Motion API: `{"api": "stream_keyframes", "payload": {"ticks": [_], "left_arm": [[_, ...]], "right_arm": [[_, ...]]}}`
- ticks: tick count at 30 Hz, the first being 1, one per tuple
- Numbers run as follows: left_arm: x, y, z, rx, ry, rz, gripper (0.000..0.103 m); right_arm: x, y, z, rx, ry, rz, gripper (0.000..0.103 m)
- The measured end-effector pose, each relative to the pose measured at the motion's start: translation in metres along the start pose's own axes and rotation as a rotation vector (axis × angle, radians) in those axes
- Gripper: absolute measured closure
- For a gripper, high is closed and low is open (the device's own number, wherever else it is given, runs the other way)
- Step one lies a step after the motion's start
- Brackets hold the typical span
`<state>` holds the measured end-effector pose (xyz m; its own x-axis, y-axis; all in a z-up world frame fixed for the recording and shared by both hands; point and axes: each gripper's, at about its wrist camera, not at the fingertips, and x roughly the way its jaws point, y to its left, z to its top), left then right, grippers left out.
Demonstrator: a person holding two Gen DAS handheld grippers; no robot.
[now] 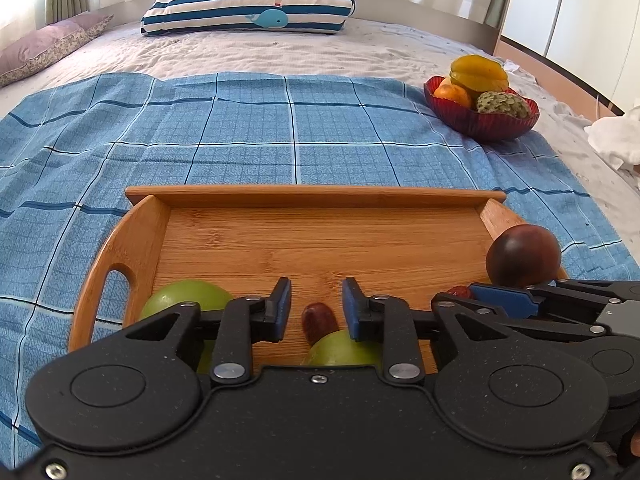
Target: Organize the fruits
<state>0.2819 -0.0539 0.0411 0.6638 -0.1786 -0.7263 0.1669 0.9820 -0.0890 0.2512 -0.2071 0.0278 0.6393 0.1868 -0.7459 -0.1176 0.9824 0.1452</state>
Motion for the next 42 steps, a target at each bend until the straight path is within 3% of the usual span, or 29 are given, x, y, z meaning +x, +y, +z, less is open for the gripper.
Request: {"api": "stream_keyframes", "payload": {"ticks": [5, 8, 12, 29, 42], "left_arm": [[-0.006, 0.000, -0.003, 0.014, -0.015, 0.004, 0.066], [-0.012, 0.000, -0.003, 0.018, -0.025, 0.000, 0.063], [-0.024, 0.002, -0.005, 0.014, -0.050, -0.007, 0.062], [-0.070, 0.007, -0.024, 0.019, -0.136, -0.019, 0.033], [-0.106, 0.002, -0.053, 0.019, -0.189, -0.020, 0.023]], "right_arm": [[-0.006, 0.003, -0.001, -0.023, -0.023, -0.004, 0.060], [-0.010, 0.005, -0.002, -0.030, -0.039, -0.001, 0.054], [-0.020, 0.006, -0.003, -0.034, -0.068, 0.008, 0.053], [-0.056, 0.004, -0.016, -0.024, -0.186, 0.016, 0.041], [-0.080, 0.007, -0.040, -0.040, -0.267, 0.005, 0.034]]}}
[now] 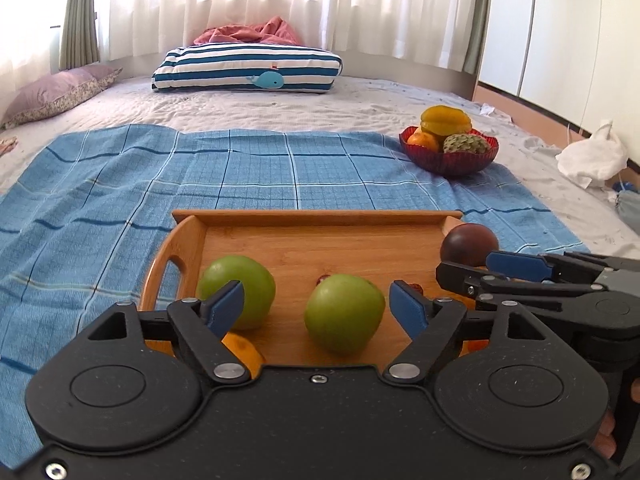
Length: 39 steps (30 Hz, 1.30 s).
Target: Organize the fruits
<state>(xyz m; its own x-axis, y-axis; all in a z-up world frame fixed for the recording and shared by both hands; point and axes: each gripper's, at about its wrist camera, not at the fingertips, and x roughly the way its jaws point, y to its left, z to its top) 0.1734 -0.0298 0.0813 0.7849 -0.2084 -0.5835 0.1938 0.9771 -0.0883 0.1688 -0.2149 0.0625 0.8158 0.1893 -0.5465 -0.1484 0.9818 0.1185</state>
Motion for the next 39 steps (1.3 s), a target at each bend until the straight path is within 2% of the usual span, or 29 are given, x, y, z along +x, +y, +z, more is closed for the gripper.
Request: {"api": "stream_keyframes", "payload": {"ticks": [8, 20, 30, 39], "left_arm": [[-0.020, 0.000, -0.015, -0.015, -0.034, 0.009, 0.020], [-0.031, 0.005, -0.040, -0.047, -0.036, 0.037, 0.018], [-0.034, 0.008, -0.061, -0.043, -0.041, 0.057, 0.016], [-0.031, 0.010, -0.080, -0.048, -0.012, 0.076, 0.016]], "right_arm": [[-0.016, 0.007, -0.016, -0.042, -0.043, -0.025, 0.029], [-0.038, 0.008, -0.040, -0.062, -0.088, -0.056, 0.024], [-0.052, 0.011, -0.060, -0.068, -0.104, -0.067, 0.021], [-0.055, 0.015, -0.077, -0.065, -0.095, -0.077, 0.020]]}}
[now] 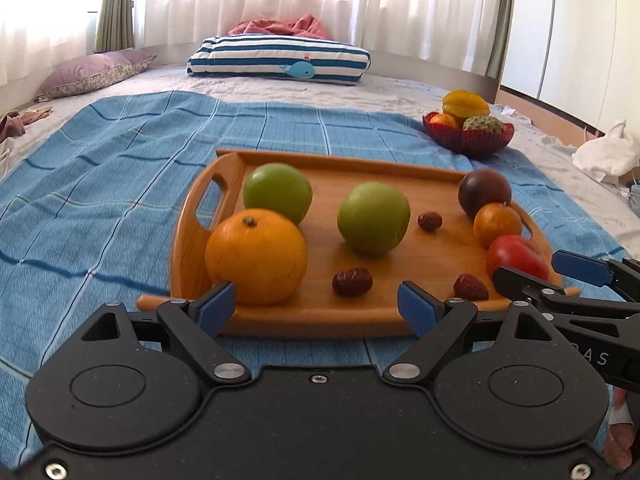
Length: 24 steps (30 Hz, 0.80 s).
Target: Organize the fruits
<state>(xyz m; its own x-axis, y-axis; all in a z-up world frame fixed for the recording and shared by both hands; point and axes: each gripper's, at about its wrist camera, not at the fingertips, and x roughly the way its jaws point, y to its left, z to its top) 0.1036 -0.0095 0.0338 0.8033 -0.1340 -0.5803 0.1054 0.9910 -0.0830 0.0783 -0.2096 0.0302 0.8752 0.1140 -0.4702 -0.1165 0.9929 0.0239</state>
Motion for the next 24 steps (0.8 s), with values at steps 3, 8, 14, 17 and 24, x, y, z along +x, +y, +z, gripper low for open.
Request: {"api": "stream_keyframes", "payload": {"ticks": [3, 8, 14, 17, 24], "left_arm": [[0.001, 0.001, -0.005, 0.001, 0.008, 0.008, 0.016], [0.003, 0.002, -0.012, -0.004, 0.017, 0.014, 0.015], [0.006, 0.002, -0.020, 0.001, 0.028, 0.025, 0.015], [0.008, 0.003, -0.023, -0.003, 0.036, 0.028, 0.014], [0.015, 0.003, -0.029, 0.004, 0.052, 0.028, 0.010]], "right_arm": [[0.000, 0.000, -0.005, 0.006, 0.008, -0.006, 0.019], [-0.001, -0.002, -0.013, 0.012, 0.019, -0.010, 0.017], [0.001, 0.000, -0.021, 0.008, 0.029, -0.019, 0.013], [0.003, 0.001, -0.024, 0.007, 0.036, -0.028, 0.012], [0.007, 0.002, -0.030, 0.003, 0.045, -0.031, 0.004]]}}
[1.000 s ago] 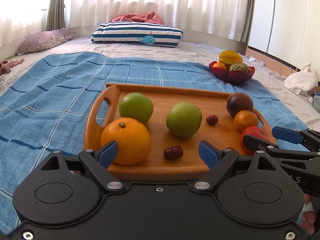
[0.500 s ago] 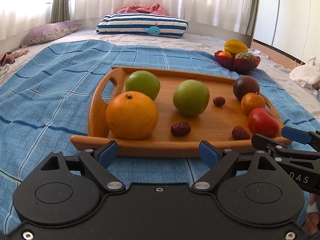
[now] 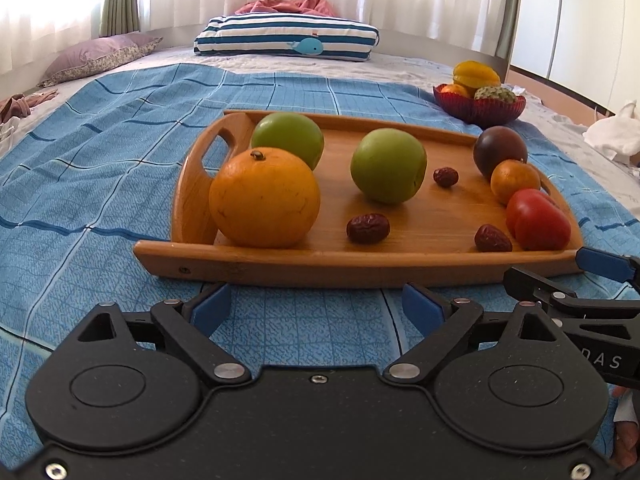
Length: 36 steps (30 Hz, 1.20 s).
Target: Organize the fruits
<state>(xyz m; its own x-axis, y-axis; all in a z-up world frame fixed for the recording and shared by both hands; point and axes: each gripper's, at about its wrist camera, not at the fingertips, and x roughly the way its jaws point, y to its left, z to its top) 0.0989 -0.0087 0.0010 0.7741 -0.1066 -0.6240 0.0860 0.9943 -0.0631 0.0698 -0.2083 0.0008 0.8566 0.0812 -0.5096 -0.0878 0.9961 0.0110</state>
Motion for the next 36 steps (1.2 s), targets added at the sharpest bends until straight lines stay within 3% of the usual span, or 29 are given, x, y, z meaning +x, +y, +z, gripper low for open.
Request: {"api": "stream_keyframes", "payload": {"ticks": [4, 18, 25, 36], "left_arm": [[0.004, -0.002, -0.003, 0.014, -0.003, 0.017, 0.007], [0.012, -0.006, -0.009, 0.040, -0.015, 0.058, 0.003], [0.014, -0.010, -0.013, 0.058, -0.030, 0.066, 0.000], [0.012, -0.009, -0.016, 0.052, -0.038, 0.064, 0.000]], "right_arm": [[0.001, 0.004, -0.004, -0.023, -0.002, -0.002, 0.000], [0.005, 0.007, -0.012, -0.046, -0.017, -0.009, 0.000], [0.016, -0.014, -0.010, 0.096, 0.066, 0.079, 0.000], [0.017, -0.007, -0.015, 0.059, 0.056, 0.049, 0.000]]}}
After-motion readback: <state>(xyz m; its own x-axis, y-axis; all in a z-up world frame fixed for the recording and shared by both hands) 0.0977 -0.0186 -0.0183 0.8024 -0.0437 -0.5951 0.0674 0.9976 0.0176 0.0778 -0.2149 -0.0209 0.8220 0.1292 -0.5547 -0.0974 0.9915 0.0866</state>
